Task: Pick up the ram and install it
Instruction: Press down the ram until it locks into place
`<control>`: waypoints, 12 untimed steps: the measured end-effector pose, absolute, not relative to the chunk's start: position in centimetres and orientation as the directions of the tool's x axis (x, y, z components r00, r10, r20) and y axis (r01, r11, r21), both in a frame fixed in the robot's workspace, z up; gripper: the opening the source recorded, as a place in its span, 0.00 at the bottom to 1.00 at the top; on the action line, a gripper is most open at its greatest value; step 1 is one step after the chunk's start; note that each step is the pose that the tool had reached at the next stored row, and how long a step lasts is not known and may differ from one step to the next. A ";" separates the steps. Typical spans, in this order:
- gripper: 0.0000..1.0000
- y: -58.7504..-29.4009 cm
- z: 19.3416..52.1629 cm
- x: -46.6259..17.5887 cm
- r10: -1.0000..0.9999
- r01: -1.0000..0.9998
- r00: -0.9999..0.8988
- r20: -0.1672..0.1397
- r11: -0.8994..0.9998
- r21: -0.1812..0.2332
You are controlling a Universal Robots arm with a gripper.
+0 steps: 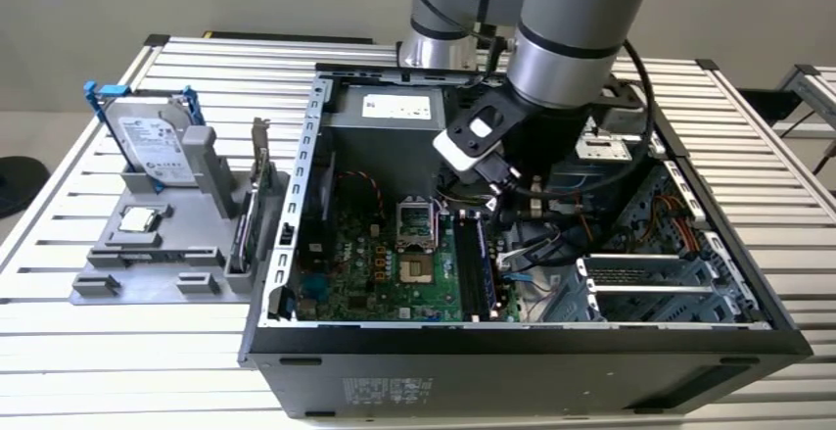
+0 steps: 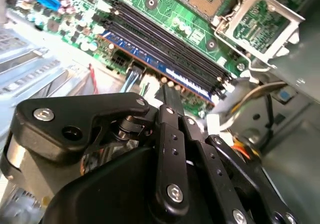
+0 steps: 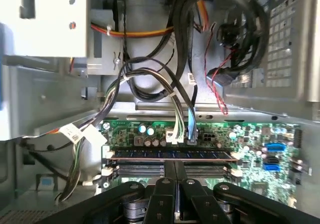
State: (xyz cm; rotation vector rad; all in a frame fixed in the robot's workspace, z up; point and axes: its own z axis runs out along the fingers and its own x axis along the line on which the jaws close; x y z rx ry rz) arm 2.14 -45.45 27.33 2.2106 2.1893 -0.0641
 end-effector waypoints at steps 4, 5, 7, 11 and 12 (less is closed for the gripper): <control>0.00 -45.4 29.1 2.1 0.999 1.000 0.010 -0.050 -0.010 -0.008; 0.00 -45.5 29.6 2.1 0.999 1.000 0.010 -0.050 -0.010 -0.008; 0.00 -45.5 30.5 2.1 0.999 1.000 0.010 -0.050 -0.010 -0.008; 0.00 -45.4 32.2 2.2 0.999 1.000 0.009 -0.050 -0.010 -0.008; 0.00 -45.4 32.2 2.2 0.999 1.000 0.009 -0.050 -0.010 -0.008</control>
